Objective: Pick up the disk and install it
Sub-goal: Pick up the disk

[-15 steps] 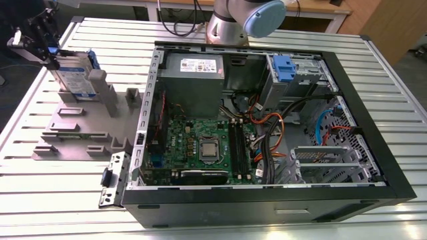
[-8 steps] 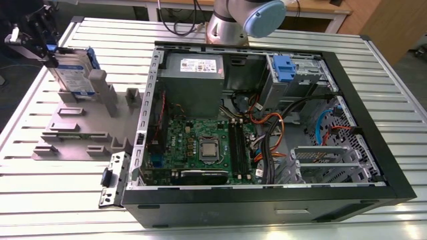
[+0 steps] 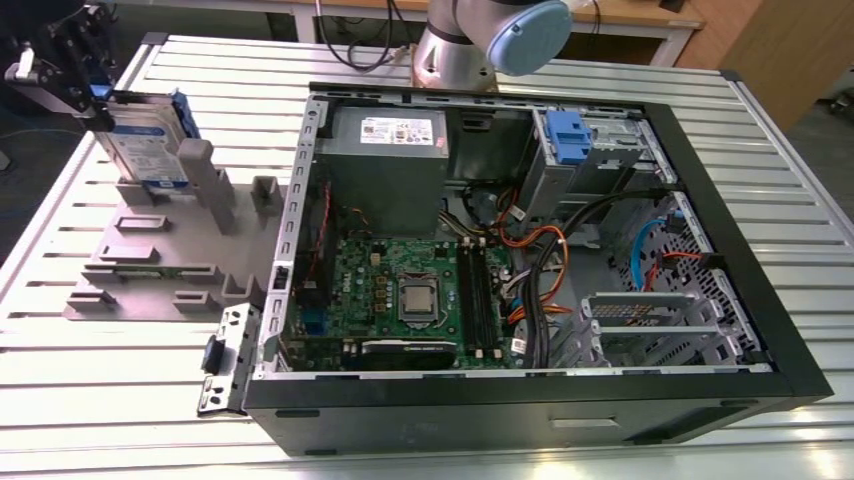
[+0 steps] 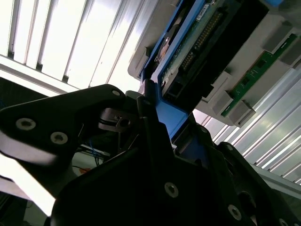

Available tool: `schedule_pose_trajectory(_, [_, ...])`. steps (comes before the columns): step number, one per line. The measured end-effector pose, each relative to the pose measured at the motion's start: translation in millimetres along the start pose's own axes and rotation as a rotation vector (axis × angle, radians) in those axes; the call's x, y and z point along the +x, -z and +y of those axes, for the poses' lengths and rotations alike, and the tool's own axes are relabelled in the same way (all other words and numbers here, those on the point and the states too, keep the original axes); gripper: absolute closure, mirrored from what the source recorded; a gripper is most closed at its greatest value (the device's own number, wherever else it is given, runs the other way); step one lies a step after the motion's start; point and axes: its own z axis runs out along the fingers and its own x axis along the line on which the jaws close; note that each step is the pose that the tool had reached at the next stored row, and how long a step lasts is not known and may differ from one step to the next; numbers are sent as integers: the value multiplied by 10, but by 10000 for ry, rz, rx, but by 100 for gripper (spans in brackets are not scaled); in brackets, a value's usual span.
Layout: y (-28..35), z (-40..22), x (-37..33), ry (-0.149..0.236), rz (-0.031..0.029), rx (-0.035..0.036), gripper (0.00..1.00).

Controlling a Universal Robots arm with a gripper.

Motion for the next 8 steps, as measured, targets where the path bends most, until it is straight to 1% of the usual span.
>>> schedule_pose_trajectory(8, [11, 0, 0, 0, 1, -3, 63])
